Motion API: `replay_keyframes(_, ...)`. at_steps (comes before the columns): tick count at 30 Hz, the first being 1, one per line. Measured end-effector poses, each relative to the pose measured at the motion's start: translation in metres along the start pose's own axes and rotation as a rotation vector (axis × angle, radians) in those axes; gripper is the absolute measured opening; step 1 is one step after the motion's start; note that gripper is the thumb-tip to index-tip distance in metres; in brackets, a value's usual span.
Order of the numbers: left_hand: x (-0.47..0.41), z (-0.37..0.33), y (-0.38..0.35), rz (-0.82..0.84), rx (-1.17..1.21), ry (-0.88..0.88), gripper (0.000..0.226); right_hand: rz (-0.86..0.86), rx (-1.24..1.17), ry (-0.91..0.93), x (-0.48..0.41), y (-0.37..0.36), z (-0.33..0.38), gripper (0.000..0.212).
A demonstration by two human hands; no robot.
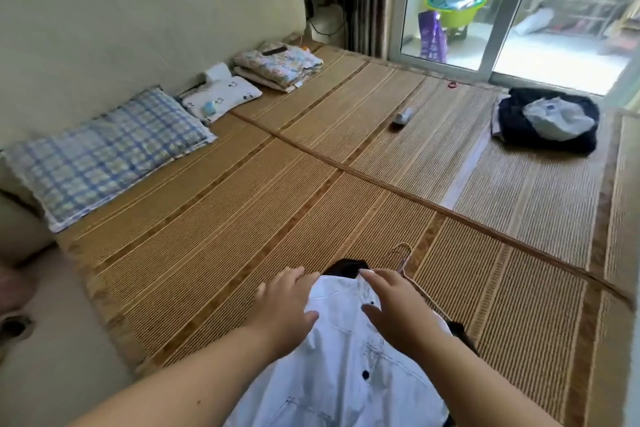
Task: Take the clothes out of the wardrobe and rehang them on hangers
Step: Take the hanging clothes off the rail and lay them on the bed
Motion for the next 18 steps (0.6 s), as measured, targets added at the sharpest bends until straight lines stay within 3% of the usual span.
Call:
replay_keyframes(4, 0.084, 0.036, 0.067, -0.059, -0.071, -0.002, 0.064, 0.036, 0.103, 0.286, -0.002, 0.041, 0.12, 0.055)
replay_keyframes(10, 0.197, 0.119, 0.157, -0.352, -0.066, 0.137, 0.061, 0.011, 0.202, 0.65, 0.021, 0.068, 0.301, 0.057)
replay_keyframes(18, 0.417, 0.266, 0.223, -0.695, -0.142, 0.466, 0.064, 0.031, 0.224, 1.062, 0.102, 0.046, 0.539, 0.059)
Point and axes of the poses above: each hand's wrist, its own x-axis away from the middle knuckle, its own y-axis out of the back of the hand, z = x × y, the point moved 5 cm from there along -x, towards the middle knuckle, and after that the axes turned 8 degrees about y, right-handed, at the moved point
